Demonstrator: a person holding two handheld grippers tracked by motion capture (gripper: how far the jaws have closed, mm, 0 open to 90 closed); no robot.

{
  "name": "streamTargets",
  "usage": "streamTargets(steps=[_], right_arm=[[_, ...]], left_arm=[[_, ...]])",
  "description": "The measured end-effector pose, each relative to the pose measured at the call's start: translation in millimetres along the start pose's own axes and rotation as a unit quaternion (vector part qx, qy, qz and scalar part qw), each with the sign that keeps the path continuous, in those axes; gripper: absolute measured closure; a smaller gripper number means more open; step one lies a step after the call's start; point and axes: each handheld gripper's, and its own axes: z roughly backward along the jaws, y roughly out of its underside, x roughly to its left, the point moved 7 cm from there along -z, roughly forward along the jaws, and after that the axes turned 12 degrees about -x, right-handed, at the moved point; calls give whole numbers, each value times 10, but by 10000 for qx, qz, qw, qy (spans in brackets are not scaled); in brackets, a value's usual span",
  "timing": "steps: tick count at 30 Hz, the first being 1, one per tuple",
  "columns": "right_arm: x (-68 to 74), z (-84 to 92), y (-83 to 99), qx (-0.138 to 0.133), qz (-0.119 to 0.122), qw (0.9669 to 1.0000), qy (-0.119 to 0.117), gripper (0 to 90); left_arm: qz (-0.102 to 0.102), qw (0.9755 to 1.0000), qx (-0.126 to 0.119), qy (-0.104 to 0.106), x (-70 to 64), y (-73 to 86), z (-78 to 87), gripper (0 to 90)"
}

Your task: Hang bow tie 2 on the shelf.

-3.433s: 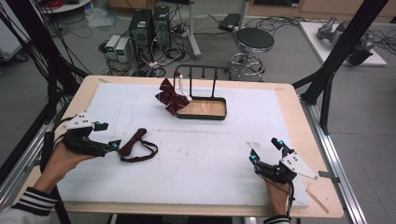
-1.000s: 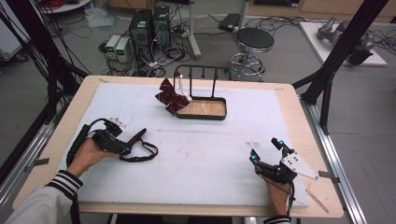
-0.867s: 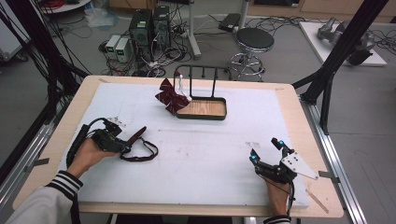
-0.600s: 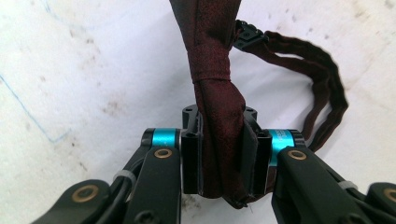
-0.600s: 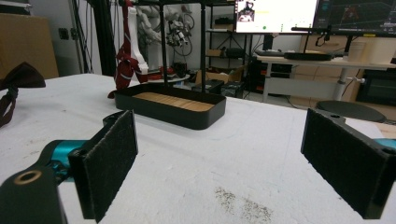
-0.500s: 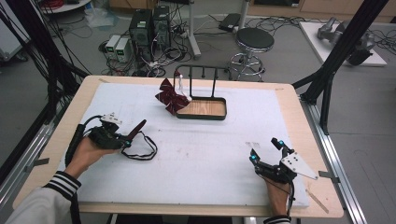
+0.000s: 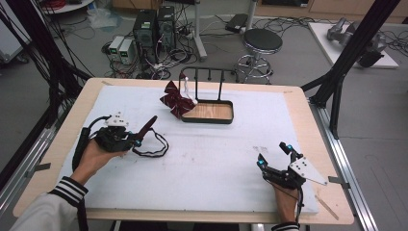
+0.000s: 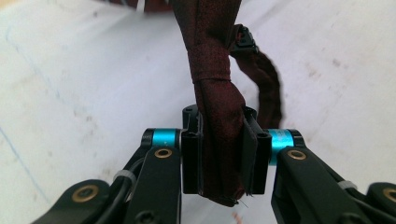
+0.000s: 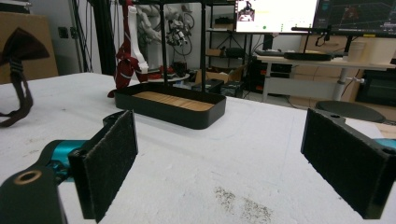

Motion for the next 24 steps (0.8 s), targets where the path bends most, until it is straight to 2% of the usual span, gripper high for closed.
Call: streamTargets(steps=[8, 13, 24], right_arm=[[0, 0, 1, 2, -16, 10000, 2, 103], [0, -1, 1, 5, -17, 10000, -1, 103], [-2, -2, 2, 6, -1, 10000, -3, 103]], left_arm=[[-123, 9992, -371, 62, -113, -224, -59, 733], [-225, 9976, -646, 89, -197, -377, -92, 733], [-240, 9957, -896, 18, -255, -623, -206, 733]])
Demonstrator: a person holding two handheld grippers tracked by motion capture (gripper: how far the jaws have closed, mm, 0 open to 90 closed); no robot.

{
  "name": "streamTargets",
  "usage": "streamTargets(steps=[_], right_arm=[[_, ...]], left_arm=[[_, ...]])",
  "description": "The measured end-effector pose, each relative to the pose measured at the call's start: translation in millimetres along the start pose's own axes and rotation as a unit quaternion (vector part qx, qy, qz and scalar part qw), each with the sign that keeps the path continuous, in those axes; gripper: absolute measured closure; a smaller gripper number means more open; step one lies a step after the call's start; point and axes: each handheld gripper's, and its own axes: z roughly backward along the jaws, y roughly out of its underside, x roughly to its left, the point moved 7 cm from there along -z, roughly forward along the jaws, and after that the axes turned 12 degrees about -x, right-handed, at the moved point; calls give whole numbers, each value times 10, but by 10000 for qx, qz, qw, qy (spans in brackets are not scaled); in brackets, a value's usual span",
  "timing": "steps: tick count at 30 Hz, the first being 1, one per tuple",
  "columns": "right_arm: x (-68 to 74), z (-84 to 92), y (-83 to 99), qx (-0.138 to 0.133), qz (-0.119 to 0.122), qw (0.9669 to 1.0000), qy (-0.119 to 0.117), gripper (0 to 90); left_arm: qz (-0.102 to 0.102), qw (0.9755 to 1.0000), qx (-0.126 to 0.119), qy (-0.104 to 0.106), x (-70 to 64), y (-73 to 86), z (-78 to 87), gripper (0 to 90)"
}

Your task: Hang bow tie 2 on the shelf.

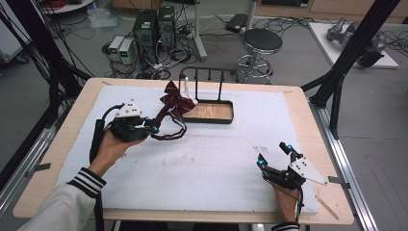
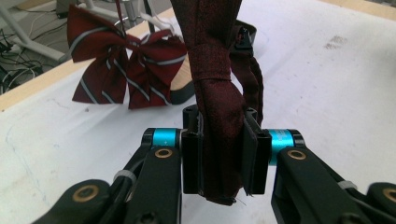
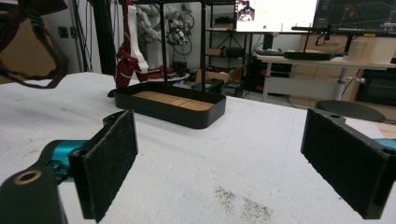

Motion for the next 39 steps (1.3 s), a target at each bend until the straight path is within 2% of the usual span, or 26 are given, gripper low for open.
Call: streamTargets(steps=[2, 7, 16, 39], right_arm=[[0, 0, 0, -1, 1, 10000, 0, 103], [1, 0, 0, -1, -2, 10000, -1, 103], [1, 1, 0, 3, -15, 10000, -10, 103], [1, 2, 0, 6, -14, 10000, -6, 103]], left_arm=[[28, 9999, -107, -40, -8, -53, -43, 733], [4, 9997, -193, -165, -18, -160, -139, 732], [62, 9992, -343, -220, -82, -320, -328, 732], [312, 9959, -607, -597, -13, -593, -656, 731]])
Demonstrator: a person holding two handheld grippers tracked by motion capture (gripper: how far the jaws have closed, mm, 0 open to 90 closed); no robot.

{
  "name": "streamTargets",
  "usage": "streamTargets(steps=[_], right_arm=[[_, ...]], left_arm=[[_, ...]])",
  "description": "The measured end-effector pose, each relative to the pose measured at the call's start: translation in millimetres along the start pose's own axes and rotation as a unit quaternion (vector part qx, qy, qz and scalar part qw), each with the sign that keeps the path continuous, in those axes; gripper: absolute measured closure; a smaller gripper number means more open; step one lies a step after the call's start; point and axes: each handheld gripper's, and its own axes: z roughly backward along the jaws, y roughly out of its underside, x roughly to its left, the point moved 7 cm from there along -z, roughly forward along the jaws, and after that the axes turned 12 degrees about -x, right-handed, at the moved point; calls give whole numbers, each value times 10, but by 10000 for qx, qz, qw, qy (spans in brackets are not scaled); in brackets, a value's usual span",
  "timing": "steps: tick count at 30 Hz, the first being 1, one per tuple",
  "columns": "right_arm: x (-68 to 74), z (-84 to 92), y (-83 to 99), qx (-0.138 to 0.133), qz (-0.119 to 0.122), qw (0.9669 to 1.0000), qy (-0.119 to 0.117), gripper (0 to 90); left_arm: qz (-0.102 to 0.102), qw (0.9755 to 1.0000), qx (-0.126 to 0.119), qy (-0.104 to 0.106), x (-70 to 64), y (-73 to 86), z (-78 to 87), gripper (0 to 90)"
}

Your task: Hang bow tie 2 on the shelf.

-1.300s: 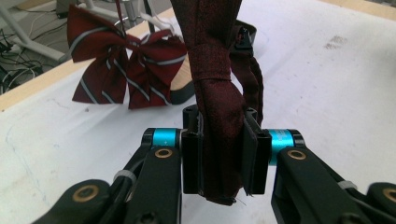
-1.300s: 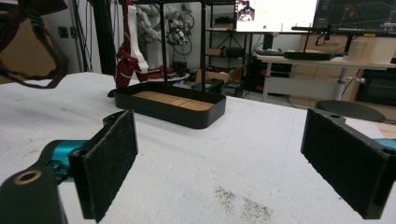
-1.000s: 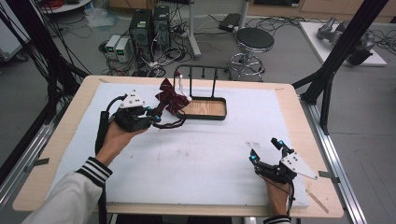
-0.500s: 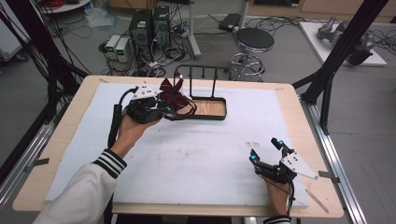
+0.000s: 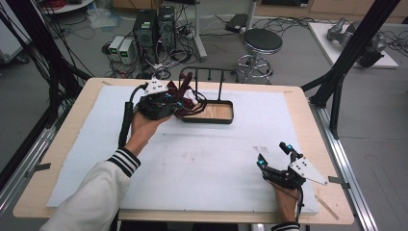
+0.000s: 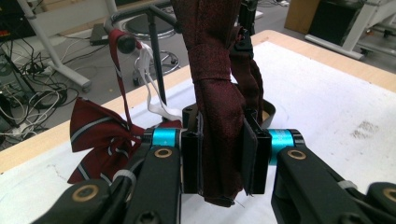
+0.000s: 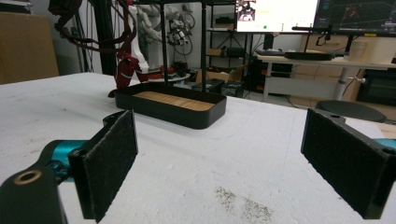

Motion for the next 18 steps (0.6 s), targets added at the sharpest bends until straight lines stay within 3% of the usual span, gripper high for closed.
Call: streamTargets(steps=[5, 18], right_arm=[[-1, 0, 0, 1, -2, 10000, 0, 102], [-8, -3, -2, -29, 16, 10000, 0, 103]], left_arm=[[78, 10000, -37, -37, 9, -30, -66, 731], [-99, 9999, -5, -28, 139, -155, -275, 732]])
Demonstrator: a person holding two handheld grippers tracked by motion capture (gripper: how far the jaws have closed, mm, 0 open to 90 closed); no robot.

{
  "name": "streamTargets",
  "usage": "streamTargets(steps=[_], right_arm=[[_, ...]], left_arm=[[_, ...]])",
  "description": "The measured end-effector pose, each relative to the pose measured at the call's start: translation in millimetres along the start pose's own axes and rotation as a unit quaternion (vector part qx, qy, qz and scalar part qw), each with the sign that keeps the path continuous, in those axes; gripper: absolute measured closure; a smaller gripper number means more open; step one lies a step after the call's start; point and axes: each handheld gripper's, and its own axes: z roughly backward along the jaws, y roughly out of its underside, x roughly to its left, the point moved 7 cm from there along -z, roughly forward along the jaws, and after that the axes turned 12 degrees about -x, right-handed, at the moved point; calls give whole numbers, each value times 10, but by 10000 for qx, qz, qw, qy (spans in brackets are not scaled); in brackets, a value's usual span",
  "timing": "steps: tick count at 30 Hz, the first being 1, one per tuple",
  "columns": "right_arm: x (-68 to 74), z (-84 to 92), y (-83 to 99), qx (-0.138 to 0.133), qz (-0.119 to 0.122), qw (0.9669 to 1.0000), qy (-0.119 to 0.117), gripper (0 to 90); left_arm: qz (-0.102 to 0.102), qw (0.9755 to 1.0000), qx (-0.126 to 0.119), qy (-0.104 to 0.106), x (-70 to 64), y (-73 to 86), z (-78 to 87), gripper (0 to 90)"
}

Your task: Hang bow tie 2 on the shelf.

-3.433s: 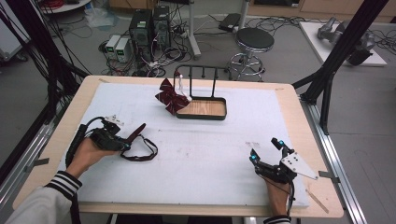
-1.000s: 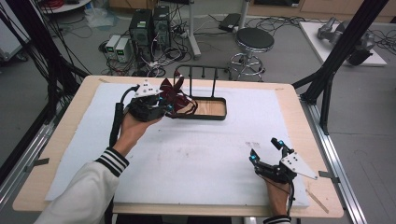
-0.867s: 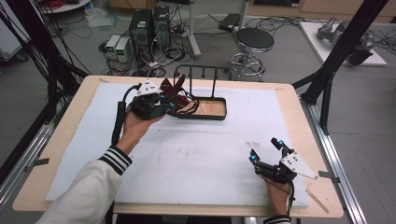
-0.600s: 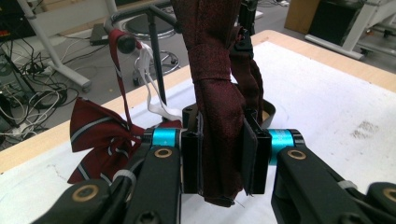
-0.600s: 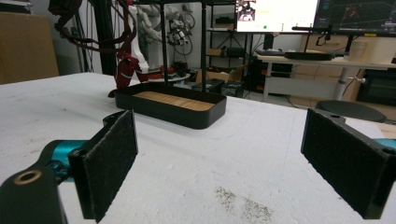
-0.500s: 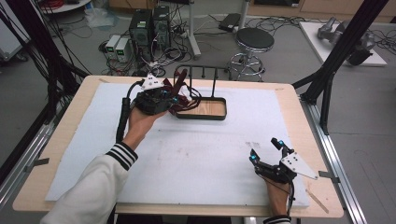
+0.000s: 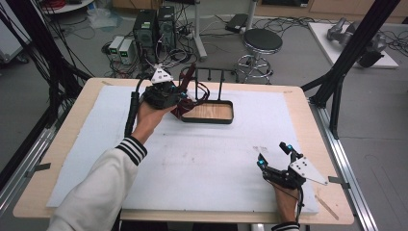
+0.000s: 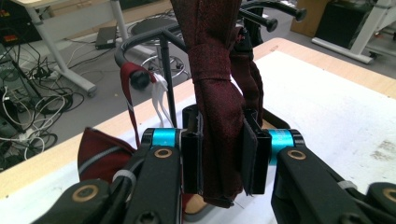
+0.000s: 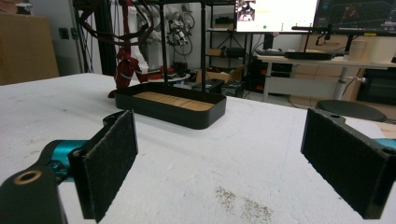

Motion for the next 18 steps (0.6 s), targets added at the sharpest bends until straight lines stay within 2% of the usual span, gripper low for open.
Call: streamTargets(steps=[2, 7, 18], right_arm=[[0, 0, 0, 2, -4, 10000, 6, 103], [-1, 1, 0, 4, -4, 10000, 10, 103], [-5, -1, -1, -10, -3, 10000, 13, 103]], left_arm=[[-57, 10000, 26, 33, 24, -14, -38, 732], [-50, 10000, 35, 39, 71, -32, -109, 732], [179, 9998, -33, -68, 69, -41, -270, 732]])
